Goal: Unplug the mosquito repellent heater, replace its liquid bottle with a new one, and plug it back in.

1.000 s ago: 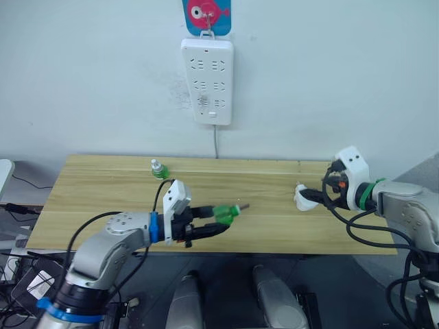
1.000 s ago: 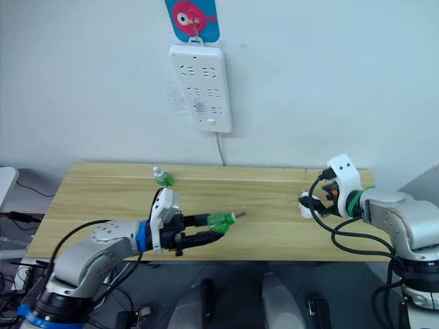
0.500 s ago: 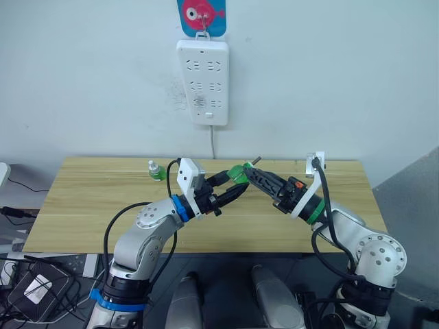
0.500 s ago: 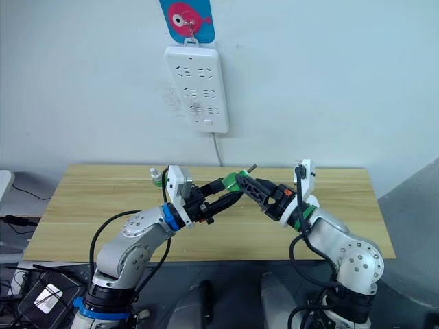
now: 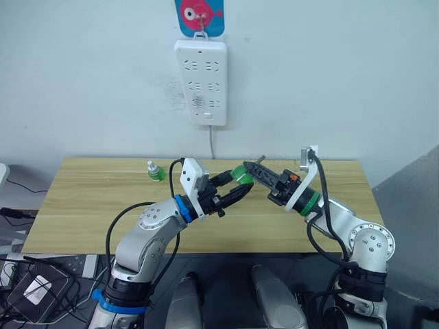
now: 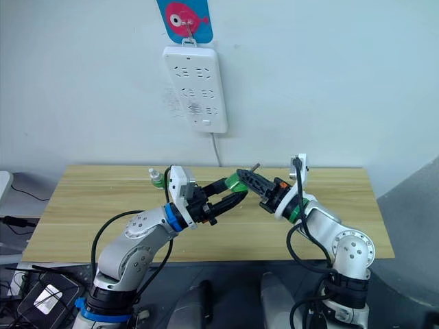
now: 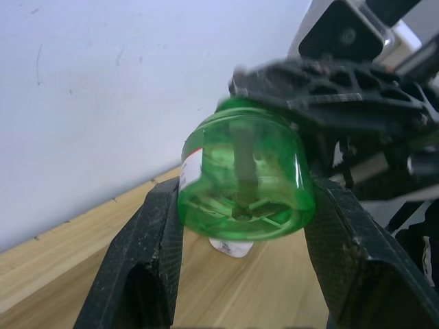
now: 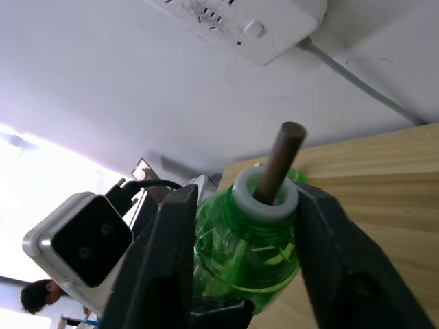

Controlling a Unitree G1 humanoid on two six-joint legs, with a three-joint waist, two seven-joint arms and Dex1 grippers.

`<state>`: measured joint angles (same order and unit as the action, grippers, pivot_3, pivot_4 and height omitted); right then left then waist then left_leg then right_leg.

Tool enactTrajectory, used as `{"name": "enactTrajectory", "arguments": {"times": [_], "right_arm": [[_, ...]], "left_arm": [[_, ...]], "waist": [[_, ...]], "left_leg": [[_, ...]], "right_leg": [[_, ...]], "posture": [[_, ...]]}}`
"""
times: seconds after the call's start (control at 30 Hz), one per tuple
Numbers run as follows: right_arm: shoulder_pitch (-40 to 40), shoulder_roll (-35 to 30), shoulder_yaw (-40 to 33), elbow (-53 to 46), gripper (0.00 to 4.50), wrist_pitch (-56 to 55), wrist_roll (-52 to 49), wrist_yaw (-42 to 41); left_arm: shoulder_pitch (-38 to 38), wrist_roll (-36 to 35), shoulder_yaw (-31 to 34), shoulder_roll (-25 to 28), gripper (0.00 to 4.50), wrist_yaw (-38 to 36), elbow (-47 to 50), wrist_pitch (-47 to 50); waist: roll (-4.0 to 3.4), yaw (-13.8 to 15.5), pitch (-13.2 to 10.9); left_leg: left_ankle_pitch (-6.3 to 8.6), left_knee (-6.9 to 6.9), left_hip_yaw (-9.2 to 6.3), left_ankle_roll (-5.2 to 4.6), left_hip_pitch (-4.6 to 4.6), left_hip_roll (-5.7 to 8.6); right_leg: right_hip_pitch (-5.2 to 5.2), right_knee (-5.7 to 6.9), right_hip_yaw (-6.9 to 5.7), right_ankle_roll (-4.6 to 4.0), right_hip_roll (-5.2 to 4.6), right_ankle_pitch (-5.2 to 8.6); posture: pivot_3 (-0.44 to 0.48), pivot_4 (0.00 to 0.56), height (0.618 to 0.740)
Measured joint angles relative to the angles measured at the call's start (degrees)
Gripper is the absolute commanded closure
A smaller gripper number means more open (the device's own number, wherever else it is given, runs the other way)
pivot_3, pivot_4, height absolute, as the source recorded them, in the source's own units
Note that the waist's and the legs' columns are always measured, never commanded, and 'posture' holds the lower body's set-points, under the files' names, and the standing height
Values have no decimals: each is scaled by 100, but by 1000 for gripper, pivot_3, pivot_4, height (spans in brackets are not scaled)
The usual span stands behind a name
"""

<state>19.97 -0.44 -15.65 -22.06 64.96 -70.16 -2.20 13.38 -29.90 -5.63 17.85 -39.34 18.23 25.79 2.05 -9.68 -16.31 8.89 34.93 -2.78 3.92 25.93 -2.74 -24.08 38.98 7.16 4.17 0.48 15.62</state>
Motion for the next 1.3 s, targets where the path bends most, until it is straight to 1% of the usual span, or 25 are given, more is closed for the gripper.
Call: {"name": "enactTrajectory", "arguments": {"times": [0.03, 0.17, 0.27, 0.3, 0.37, 0.43, 0.5, 0.53, 0.57, 0.6, 0.63, 0.67, 0.73, 0.8, 0.9, 0.93, 0.97, 1.07, 1.1, 1.23, 1.3], "right_arm": [[0, -31, 15, 6, 3669, -11, -48, 5], [-10, -127, 143, 47, 3678, -84, -227, 102], [-19, -243, 198, 51, 3678, -125, -335, 117], [-30, -298, 247, 51, 3678, -148, -383, 118], [-32, -387, 397, 41, 3678, -158, -529, 102], [-42, -540, 639, -31, 3678, -161, -533, 14], [-46, -782, 731, -33, 3678, -216, -433, -132], [-47, -1009, 835, -35, 3678, -354, -166, -328], [-50, -1272, 976, -30, 3678, -569, 208, -566], [-54, -1637, 1205, 14, 3678, -935, 799, -894], [-66, -1857, 1373, 116, 3678, -1251, 1283, -1124], [-66, -2072, 1706, 318, 3678, -1812, 1971, -1416], [-10, -2179, 2353, 999, 3678, -3014, 3285, -1776], [70, -1999, 2896, 1958, 3678, -4166, 4383, -1905], [551, -1501, 3083, 3833, 3678, -5627, 5463, -1755], [771, -1346, 3047, 4449, 3678, -6011, 5678, -1706], [928, -1255, 3016, 4856, 3678, -6293, 5818, -1664], [1530, -908, 2792, 6230, 3678, -7124, 6116, -1533], [1699, -851, 2692, 6630, 3678, -7327, 6190, -1487], [1965, -698, 2365, 7626, 3678, -7801, 6252, -1516], [1992, -660, 2307, 7850, 2934, -8014, 6289, -1579]], "left_arm": [[-12, 1, 5, 4, 2300, -3, 15, -2], [-75, 37, -1, 83, 2300, -20, 69, -55], [-116, 58, -1, 49, 2300, -11, 83, -136], [-128, 71, -4, 47, 1556, -18, 82, -167], [-135, 134, -52, 73, 967, -25, 54, -201], [-152, 311, -107, 176, 232, -20, 0, -244], [-209, 432, -121, 374, 137, -43, -16, -256], [-310, 528, -124, 599, 137, -140, -17, -281], [-440, 598, -103, 828, 137, -212, -21, -300], [-647, 666, -51, 1112, 137, -314, -34, -332], [-806, 724, 13, 1260, 137, -383, -59, -356], [-962, 752, 72, 1364, 137, -420, -61, -397], [-1142, 818, 107, 1481, 137, -503, -13, -502], [-1318, 861, 147, 1526, 137, -508, 143, -569], [-1613, 848, 188, 1506, 137, -457, 523, -616], [-1718, 843, 215, 1489, 137, -409, 664, -620], [-1770, 841, 230, 1467, 137, -374, 739, -625], [-1956, 880, 331, 1386, 137, -172, 978, -688], [-1997, 914, 337, 1360, 137, -115, 1064, -742], [-2166, 985, 357, 1330, 137, 16, 1230, -780], [-2193, 995, 356, 1322, 137, 63, 1265, -779]], "waist": [[0, 0, 0], [0, -1, 0], [0, 1, 1], [0, 1, 1], [0, -2, 1], [-1, -5, 1], [-1, -1, 1], [-1, -5, 1], [-1, -10, 1], [-1, -16, 1], [-2, -6, 1], [0, 1, 2], [2, 1, 3], [3, 0, 2], [1, 7, 1], [1, 14, 1], [1, 28, 1], [1, 79, 1], [1, 106, 1], [1, 197, 1], [1, 204, 1]], "left_leg": [[0, 0, 0, 0, 0, 0], [0, 0, 0, 0, 0, 0], [0, 0, 1, 0, 1, 1], [0, 0, 1, 0, 1, 1], [0, 0, 1, 0, 0, 0], [0, 0, 0, 0, 0, -1], [0, 0, 2, 0, 0, 0], [0, 0, 4, 0, -1, -1], [0, -1, 6, 0, -1, -1], [0, -3, 9, 0, -2, -2], [0, -5, 10, 0, -2, -2], [0, -5, 9, 0, -3, -3], [0, -5, 11, 1, -5, -3], [0, -5, 17, 1, -4, -2], [1, -4, 32, 1, -5, -1], [0, -3, 31, 1, -4, -1], [0, -4, 30, 1, -5, -1], [0, -4, 20, 1, -7, -1], [0, -5, 20, 1, -7, 0], [1, -7, 14, 2, -7, 1], [1, -7, 14, 2, -7, 2]], "right_leg": [[0, 0, 1, 0, 0, 0], [0, 0, 0, 0, 0, 0], [0, -2, 1, 0, -1, 0], [0, -2, 1, 0, -1, 0], [0, 0, 1, 0, 0, 0], [-1, 0, 2, 0, 2, 0], [0, -2, 3, 0, 1, 0], [-2, -3, 5, 0, 1, 1], [-4, -3, 6, 0, 0, 1], [-6, -4, 7, -1, 0, 1], [-8, -4, 6, -1, -1, 2], [-10, -5, 3, -2, -1, 2], [-8, -6, 4, -3, -1, 3], [-8, -8, 8, -3, -4, 2], [-8, -7, 15, -2, -12, 0], [-8, -7, 15, -5, -12, -2], [-8, -5, 14, -8, -12, -4], [-4, -2, 8, -12, -9, -7], [-3, -2, 8, -26, -10, -14], [-2, -3, 4, -29, -10, -17], [-1, -3, 4, -30, -10, -17]], "posture": [[-208, 243, 735], [-208, 241, 735], [-210, 240, 735], [-210, 240, 735], [-209, 241, 735], [-205, 245, 735], [-203, 246, 735], [-199, 250, 735], [-199, 250, 735], [-192, 253, 735], [-186, 254, 735], [-186, 254, 735], [-170, 259, 735], [-149, 266, 735], [-139, 263, 735], [-118, 267, 735], [-105, 269, 735], [-88, 264, 735], [-80, 266, 735], [-79, 267, 735], [-81, 266, 735]]}}
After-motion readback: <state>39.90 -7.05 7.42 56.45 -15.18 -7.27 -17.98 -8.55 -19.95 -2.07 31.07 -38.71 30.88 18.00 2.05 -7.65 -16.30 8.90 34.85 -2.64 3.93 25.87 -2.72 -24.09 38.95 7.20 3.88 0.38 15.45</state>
